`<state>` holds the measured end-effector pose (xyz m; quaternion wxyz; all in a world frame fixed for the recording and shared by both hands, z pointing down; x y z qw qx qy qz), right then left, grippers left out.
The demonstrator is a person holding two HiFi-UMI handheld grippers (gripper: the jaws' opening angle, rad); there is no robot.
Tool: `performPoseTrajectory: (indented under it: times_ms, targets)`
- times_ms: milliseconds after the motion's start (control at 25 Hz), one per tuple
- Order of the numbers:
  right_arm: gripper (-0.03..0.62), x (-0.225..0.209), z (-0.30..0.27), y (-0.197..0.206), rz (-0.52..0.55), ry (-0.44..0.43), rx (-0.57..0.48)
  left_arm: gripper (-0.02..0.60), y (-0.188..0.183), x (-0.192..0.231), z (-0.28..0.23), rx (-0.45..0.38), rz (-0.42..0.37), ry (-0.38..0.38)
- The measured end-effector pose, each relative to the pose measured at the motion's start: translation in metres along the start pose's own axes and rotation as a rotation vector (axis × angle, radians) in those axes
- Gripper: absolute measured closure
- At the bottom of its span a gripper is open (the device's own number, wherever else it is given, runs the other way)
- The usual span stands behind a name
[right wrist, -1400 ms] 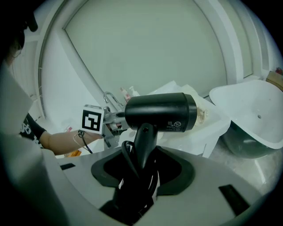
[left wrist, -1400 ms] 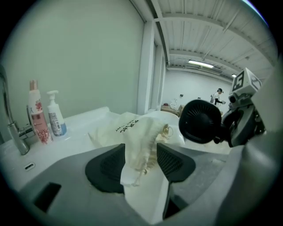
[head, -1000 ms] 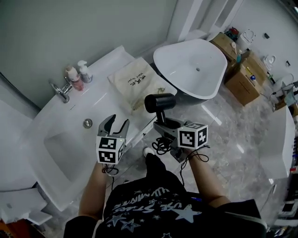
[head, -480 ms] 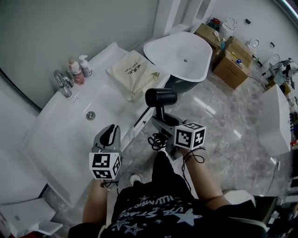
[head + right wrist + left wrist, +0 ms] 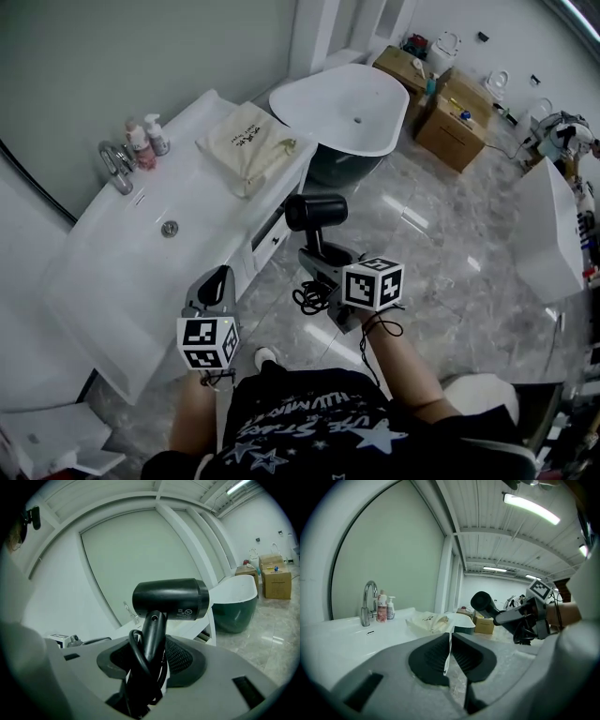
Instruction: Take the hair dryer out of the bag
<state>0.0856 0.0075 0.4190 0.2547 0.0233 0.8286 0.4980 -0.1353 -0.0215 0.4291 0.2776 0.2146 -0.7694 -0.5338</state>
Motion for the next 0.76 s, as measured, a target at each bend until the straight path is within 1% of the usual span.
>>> performPoseTrajectory:
  times_ms: [160, 360, 640, 760]
  targets:
    - [0.411, -0.005, 0.038, 0.015, 0.015, -0.006, 0.030, 0.552, 0.008, -0.035, 0.010, 0.011, 0.006, -0.007]
    - [0.411, -0.009, 0.089, 0.044, 0.019, -0.024, 0.064, 0.552, 0.019, -0.091, 0.025, 0.007, -0.002, -0.012]
    - [0.411, -0.011, 0.141, 0.077, 0.011, -0.059, 0.081, 0.552, 0.039, -0.152, 0.051, 0.015, -0.015, -0.020]
    - [0.411, -0.014, 0.169, 0.089, 0.017, -0.069, 0.091, 0.552, 0.045, -0.182, 0.064, 0.015, -0.032, -0.027]
Point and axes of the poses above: the fingertips, and each gripper's own axes: z backward along the fingers, x to its left, y out of its underside, the point moved 5 cm from there along z, backward along the fingers, and after that the axes turned 5 degrees about z, right-handed, at the moved point
